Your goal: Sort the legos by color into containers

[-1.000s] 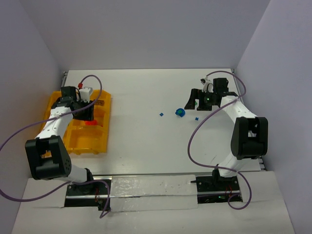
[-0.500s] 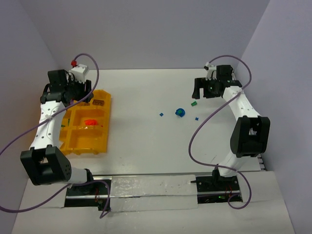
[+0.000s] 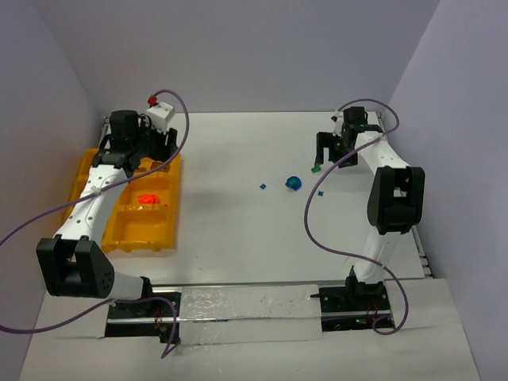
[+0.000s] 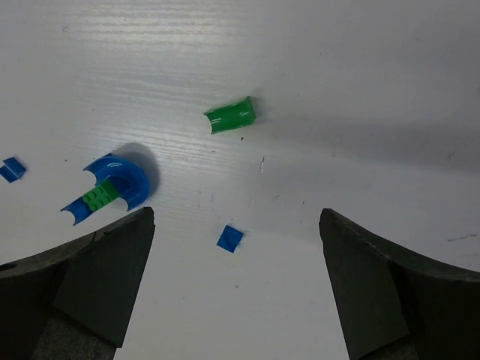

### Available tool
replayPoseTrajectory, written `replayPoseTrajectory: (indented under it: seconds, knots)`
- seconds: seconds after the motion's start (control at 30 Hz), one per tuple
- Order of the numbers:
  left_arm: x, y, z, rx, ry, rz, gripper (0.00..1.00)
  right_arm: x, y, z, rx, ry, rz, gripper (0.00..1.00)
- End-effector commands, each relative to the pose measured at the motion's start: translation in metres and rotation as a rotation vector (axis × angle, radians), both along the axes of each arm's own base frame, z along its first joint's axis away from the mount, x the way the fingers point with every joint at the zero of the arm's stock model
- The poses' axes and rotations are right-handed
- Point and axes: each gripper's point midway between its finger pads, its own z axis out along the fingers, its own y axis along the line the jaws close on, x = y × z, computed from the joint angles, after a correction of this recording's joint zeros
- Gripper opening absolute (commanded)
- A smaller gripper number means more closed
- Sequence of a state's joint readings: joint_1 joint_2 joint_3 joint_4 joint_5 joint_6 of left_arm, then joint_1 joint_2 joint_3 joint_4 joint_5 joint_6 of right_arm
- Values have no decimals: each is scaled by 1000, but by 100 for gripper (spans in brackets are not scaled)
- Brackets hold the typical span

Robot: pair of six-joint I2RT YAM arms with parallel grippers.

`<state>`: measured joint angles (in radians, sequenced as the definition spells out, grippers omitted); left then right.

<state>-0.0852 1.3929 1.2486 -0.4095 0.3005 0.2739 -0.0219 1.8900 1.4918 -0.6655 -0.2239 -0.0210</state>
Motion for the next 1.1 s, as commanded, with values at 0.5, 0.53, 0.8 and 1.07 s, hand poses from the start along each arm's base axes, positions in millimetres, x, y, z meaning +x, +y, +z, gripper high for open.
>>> replayPoseTrajectory:
  seconds: [0.5, 0.53, 0.8, 1.07]
  knots:
    - [53, -24, -32, 53, 59, 59, 65, 67, -1, 16, -79, -28, -407, 96]
    - [55, -24, -31, 57, 60, 59, 65, 67, -1, 13, -83, -20, -411, 95]
    - [71, -24, -36, 62, 91, 75, 65, 51, -1, -21, -120, 74, -427, 92]
    - [77, -22, -38, 70, 102, 94, 65, 41, 2, -47, -122, 147, -430, 86]
